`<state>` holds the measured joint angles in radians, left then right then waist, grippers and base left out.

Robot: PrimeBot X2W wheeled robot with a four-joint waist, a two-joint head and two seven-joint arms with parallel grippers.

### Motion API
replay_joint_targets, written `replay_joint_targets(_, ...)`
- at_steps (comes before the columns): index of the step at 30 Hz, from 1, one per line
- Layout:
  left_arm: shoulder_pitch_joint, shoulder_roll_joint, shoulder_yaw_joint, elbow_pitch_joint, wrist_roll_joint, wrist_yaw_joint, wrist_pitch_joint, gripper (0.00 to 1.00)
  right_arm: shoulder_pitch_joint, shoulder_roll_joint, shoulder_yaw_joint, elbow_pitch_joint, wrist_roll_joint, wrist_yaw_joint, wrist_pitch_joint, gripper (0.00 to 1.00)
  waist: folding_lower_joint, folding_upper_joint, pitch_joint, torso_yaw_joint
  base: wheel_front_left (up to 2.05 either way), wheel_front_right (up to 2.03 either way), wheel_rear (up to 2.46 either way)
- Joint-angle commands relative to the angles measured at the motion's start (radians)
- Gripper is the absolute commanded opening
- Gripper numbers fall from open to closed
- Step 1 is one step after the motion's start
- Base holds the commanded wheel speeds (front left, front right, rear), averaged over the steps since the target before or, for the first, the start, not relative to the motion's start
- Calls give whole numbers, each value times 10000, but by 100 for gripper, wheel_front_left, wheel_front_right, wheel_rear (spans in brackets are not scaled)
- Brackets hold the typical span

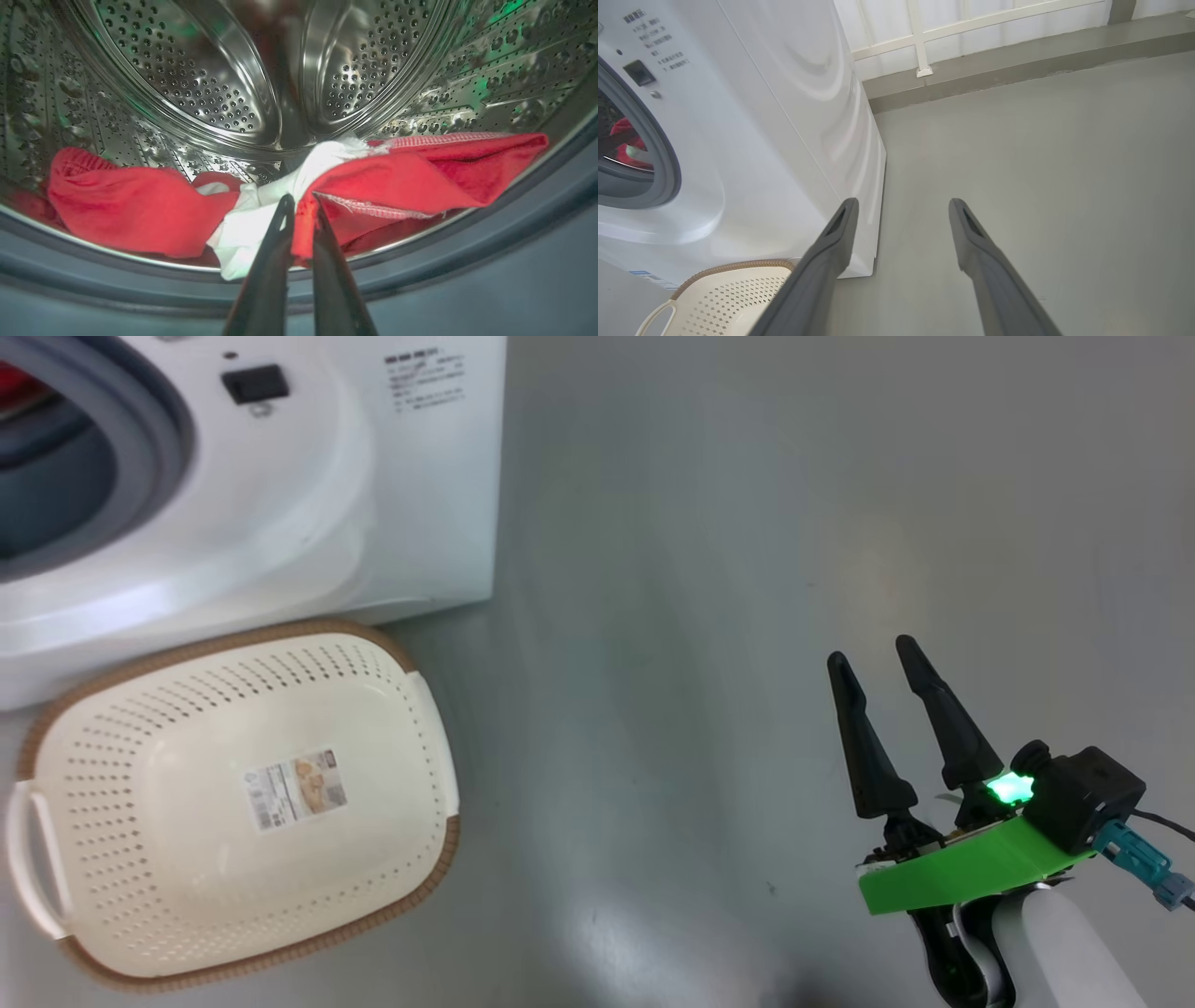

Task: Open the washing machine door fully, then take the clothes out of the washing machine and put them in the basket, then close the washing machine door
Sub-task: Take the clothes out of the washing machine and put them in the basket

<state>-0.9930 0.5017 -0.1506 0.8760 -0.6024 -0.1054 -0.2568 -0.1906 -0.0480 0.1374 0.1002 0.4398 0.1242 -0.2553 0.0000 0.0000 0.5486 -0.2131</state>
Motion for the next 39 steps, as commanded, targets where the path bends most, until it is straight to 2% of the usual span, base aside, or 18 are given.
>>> replay_joint_targets(1, 486, 314, 746, -585, 349, 24, -49, 0, 114, -22, 119, -141, -40, 65, -65, 100, 0, 0, -442, 271, 0, 0, 0)
replay_joint_targets(8, 2341, -863, 2612, -2361, 1691, -158, -49, 0, 330, -22, -32, 33, -73, 65, -65, 100, 0, 0, -1166, 631, 0, 0, 0)
replay_joint_targets(14, 3514, -1782, 3485, -3868, 2486, -244, -49, 0, 577, -22, -212, 160, -78, 65, -65, 100, 0, 0, -1686, 910, 0, 0, 0)
replay_joint_targets(25, 5027, -2520, 3754, -6650, 2515, -251, -49, 0, 917, -22, -331, 282, -112, 65, -65, 100, 0, 0, -2364, 1136, 0, 0, 0)
replay_joint_targets(39, 6041, -3057, 4041, -9985, 2527, -252, -49, 0, 1044, -22, -486, 149, -158, 65, -65, 100, 0, 0, -2404, 1250, 0, 0, 0)
